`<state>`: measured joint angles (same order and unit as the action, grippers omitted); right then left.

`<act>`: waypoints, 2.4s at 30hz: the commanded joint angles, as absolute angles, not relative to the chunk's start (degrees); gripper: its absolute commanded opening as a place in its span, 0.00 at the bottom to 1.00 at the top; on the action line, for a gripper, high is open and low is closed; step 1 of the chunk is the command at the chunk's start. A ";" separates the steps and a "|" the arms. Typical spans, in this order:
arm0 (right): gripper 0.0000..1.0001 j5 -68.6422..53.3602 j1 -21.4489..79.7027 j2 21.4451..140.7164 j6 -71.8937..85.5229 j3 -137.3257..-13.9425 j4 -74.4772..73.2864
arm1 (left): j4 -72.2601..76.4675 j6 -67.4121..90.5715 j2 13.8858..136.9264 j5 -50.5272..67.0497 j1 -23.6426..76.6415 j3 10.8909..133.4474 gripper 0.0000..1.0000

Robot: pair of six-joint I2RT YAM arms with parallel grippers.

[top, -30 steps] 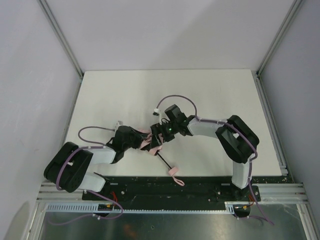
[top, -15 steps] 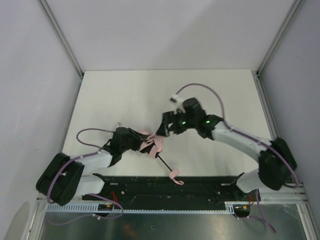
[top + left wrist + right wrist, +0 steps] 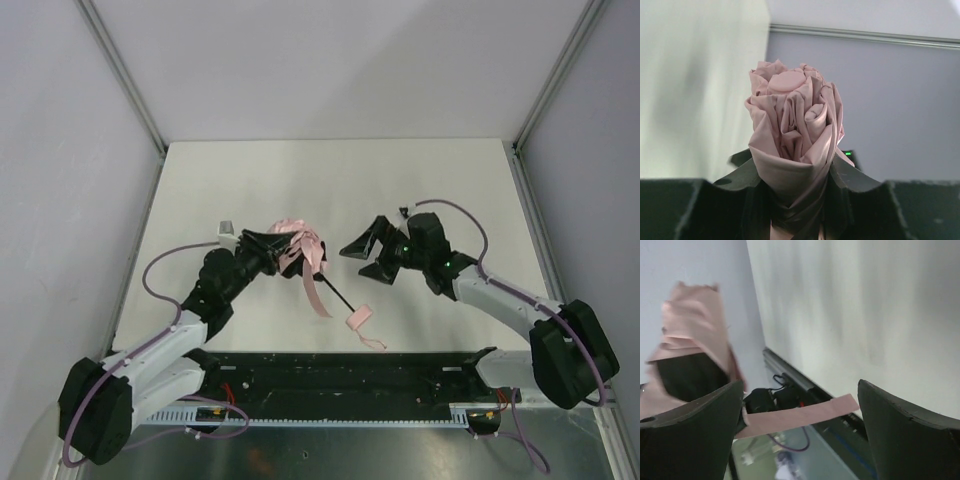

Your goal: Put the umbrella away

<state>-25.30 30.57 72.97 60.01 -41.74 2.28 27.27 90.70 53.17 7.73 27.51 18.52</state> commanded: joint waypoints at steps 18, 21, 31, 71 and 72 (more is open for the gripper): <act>0.97 -15.11 45.95 62.33 108.60 -26.41 28.99 | 50.06 99.35 53.42 4.18 27.12 26.30 0.00; 0.95 -15.05 46.96 67.01 112.12 -26.42 35.16 | 50.29 99.99 53.60 4.65 27.35 27.19 0.00; 0.83 -15.55 49.66 76.01 117.37 -27.13 48.73 | 50.44 100.94 52.04 4.92 27.86 27.11 0.00; 0.99 -26.65 38.88 69.61 20.22 -59.46 -4.86 | 6.87 75.91 39.10 2.32 27.33 26.63 0.00; 0.99 -24.80 37.28 69.48 23.56 -59.31 -6.56 | 7.96 77.55 38.84 4.41 26.41 26.76 0.00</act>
<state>-29.54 39.18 72.66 21.76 -58.08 -3.77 5.30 70.65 42.50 1.39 28.80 24.25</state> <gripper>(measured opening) 0.992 0.376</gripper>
